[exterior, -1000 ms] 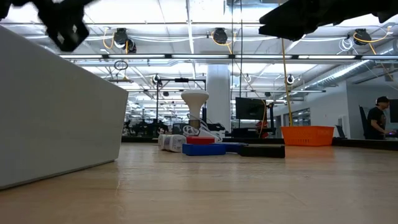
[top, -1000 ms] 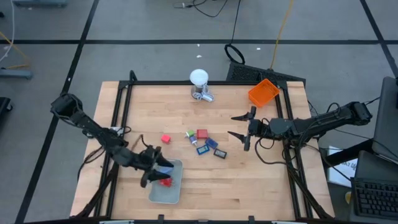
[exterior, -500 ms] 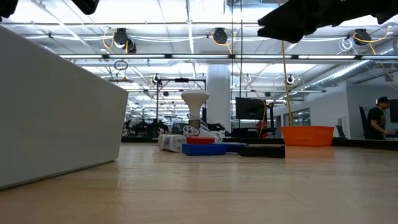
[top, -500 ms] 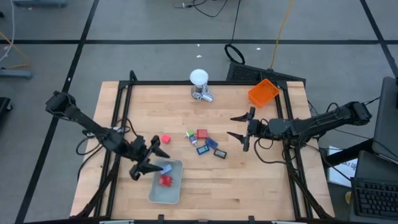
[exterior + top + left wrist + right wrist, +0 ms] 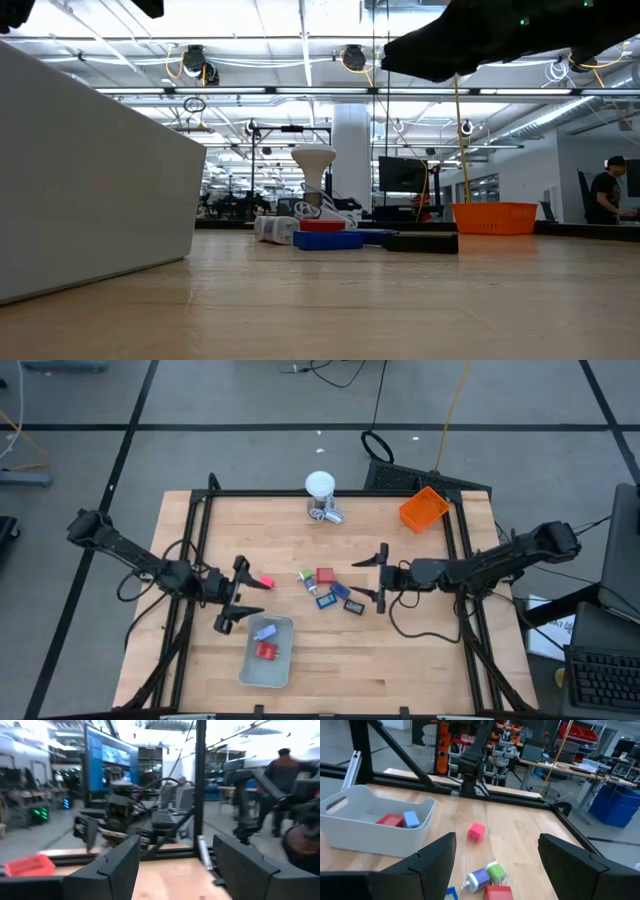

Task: Pick & Place Office items
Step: Put the black digital clock into the orange bin

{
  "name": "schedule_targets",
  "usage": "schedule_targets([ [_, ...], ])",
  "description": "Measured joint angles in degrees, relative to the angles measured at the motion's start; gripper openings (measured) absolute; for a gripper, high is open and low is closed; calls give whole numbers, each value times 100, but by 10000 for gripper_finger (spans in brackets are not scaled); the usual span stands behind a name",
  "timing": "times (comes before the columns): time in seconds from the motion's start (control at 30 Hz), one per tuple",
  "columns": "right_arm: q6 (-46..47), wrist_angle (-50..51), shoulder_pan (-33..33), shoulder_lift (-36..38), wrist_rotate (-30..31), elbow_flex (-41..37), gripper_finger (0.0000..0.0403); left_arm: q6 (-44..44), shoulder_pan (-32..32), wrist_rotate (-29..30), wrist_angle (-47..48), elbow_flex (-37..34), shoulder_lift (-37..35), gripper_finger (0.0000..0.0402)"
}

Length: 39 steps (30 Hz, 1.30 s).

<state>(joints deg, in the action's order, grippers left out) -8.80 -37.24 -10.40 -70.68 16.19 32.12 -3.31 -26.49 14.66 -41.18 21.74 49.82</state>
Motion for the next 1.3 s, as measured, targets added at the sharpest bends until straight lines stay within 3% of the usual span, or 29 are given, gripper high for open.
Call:
schedule_targets([
  [0.2, 33, -356, 126, -347, -54, 2, 270, 60, 28, 6, -3, 0, 2, 252],
  [0.37, 499, -441, 322, -523, -868, 2, 270, 59, 28, 6, -2, 0, 2, 265],
  [0.67, 1085, -458, 592, -806, -867, 7, 272, 37, 28, 41, -3, 0, 2, 266],
  [0.93, 1262, -392, 620, -1402, -874, 390, 306, -554, 28, 45, -10, 0, 2, 249],
  [1.13, 1106, -405, 624, -2005, -876, 735, 305, -1155, 28, 382, -47, 0, -4, 249],
  [1.3, 964, -414, 731, -2374, -883, 815, 298, -1159, 28, 1258, 204, 0, -75, 261],
])
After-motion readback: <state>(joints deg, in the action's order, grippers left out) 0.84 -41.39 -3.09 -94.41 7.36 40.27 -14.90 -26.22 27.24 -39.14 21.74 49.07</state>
